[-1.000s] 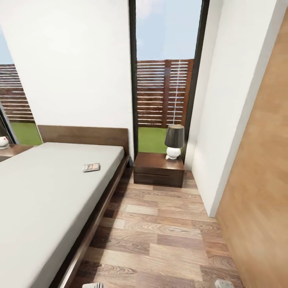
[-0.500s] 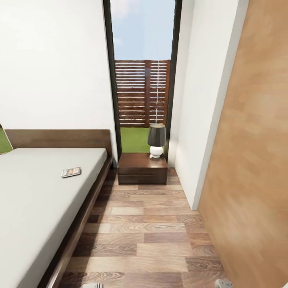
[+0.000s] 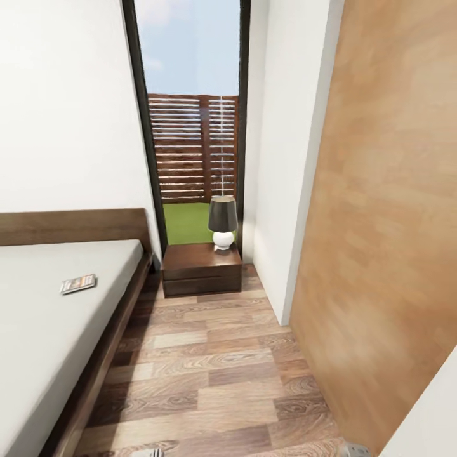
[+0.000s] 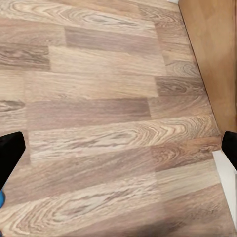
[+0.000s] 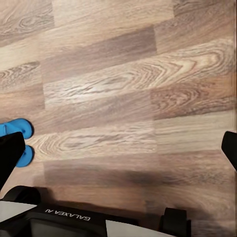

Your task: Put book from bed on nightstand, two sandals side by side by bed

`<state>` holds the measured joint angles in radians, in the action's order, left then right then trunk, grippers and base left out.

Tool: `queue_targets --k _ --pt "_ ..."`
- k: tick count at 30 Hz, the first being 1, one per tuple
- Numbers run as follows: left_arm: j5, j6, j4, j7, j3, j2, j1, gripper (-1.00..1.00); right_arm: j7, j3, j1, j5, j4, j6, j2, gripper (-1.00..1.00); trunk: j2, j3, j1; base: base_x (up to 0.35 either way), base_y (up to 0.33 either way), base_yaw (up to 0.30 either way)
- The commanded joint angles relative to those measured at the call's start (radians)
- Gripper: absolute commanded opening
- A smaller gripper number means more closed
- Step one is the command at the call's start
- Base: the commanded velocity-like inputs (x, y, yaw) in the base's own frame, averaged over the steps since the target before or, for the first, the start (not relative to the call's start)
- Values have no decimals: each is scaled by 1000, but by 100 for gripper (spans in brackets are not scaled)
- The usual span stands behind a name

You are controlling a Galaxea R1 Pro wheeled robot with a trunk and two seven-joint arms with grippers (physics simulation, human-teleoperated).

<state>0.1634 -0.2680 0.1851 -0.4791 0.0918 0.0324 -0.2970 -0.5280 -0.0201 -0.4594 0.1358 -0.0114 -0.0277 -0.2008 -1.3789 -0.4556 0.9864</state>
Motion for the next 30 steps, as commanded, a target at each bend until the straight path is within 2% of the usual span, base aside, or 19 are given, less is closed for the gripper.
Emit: queue_targets --k 1,14,30 --pt "2 1 -1 -9 8 0 -1 100 -4 -2 -1 7 1 -3 0 100 -1 -1 0 0 0 -228" --pt "2 1 -1 -9 8 0 -1 100 -4 -1 -1 7 1 -3 0 100 -1 -1 0 0 0 -84" --pt "2 1 -1 -9 7 0 -1 100 -4 -1 -1 7 1 -3 0 100 -1 -1 0 0 0 -203"
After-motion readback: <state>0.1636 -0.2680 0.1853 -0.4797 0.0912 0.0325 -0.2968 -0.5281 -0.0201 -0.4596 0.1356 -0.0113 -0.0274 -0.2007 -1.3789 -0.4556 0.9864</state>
